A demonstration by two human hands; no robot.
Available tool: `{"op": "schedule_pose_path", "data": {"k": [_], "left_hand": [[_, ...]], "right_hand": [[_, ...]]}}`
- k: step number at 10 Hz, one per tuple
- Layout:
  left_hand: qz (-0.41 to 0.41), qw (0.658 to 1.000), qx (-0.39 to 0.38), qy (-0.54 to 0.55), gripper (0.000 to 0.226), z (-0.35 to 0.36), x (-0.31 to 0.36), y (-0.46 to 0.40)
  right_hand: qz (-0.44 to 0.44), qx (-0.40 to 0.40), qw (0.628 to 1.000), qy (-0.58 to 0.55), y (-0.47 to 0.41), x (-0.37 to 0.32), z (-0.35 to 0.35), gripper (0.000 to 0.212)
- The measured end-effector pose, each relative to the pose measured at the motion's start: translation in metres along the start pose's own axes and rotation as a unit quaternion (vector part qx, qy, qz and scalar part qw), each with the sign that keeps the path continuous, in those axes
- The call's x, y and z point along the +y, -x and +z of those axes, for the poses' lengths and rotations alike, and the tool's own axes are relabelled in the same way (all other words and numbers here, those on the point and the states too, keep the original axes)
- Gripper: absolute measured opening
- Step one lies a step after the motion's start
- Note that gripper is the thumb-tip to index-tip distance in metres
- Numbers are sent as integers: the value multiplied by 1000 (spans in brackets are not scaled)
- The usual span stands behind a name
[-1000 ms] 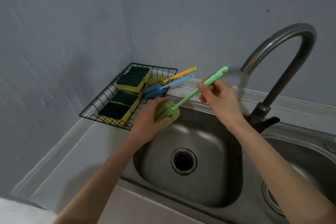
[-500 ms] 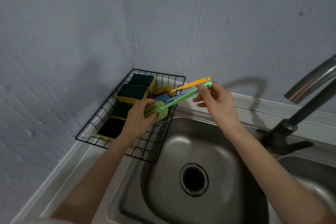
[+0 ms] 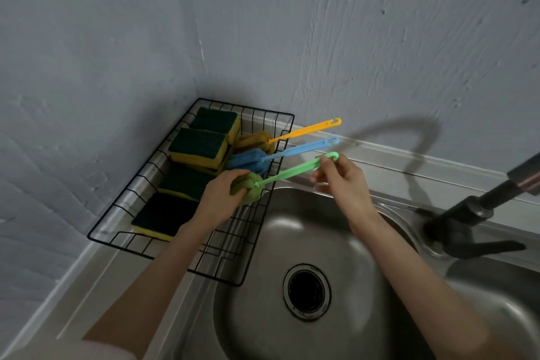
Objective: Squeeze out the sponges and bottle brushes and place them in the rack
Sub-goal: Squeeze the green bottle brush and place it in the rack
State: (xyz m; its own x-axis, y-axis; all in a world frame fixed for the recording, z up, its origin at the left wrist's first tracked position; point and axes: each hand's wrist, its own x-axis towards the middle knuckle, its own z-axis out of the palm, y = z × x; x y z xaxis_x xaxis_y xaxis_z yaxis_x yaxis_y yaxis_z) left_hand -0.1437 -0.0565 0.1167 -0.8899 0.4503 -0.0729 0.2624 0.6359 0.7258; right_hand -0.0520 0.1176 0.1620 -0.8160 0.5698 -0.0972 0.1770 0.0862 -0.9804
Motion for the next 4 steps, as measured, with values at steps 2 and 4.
{"op": "schedule_pose_path", "data": {"k": [2, 4], "left_hand": [[-11, 999, -31, -14, 51, 1, 3, -3], [-4, 1000, -13, -1, 55, -8, 19, 6]], "right_hand": [[8, 8, 999, 36, -3, 8, -8, 18], [2, 10, 993, 120, 1, -2, -19, 30]]}}
